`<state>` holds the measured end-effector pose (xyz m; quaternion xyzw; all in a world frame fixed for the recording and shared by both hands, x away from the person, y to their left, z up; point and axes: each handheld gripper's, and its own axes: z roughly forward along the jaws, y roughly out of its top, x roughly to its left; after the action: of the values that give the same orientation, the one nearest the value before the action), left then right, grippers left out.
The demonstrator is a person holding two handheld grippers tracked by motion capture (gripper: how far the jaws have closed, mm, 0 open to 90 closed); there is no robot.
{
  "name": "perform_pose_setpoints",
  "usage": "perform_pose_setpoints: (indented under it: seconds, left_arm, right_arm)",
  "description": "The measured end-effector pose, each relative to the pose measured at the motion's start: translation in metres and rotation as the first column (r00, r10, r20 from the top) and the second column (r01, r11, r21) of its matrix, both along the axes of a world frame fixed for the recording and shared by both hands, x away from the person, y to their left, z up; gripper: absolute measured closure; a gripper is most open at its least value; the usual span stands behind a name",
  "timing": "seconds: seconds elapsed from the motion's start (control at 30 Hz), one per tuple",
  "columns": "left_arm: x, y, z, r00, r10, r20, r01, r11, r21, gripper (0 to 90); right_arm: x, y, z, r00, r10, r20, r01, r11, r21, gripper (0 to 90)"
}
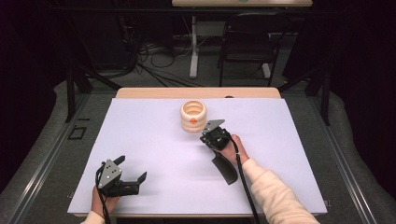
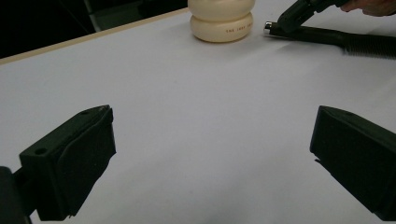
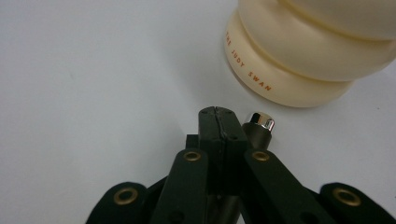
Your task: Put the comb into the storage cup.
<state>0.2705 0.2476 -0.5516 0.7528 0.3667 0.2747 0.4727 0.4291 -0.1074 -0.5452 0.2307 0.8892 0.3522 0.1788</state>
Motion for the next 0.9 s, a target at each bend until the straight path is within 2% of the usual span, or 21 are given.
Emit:
perform_pose_setpoints:
  seconds: [0.33, 0.9]
  left_arm:
    - [-0.001, 0.000, 0.001, 1.0000, -0.003, 0.003, 0.003, 1.0000, 0.001, 0.0]
    - [0.000, 0.000, 0.001, 1.0000, -0.006, 0.004, 0.006, 1.0000, 0.004, 0.0]
  right_arm:
    - [0.005, -0.005, -0.004, 0.9992, -0.035, -0.017, 0.035, 0.999, -0.025, 90.0]
    - [0.013, -0.025, -0.001, 0.9932, -0.116, -0.011, 0.115, 0.992, -0.058, 90.0]
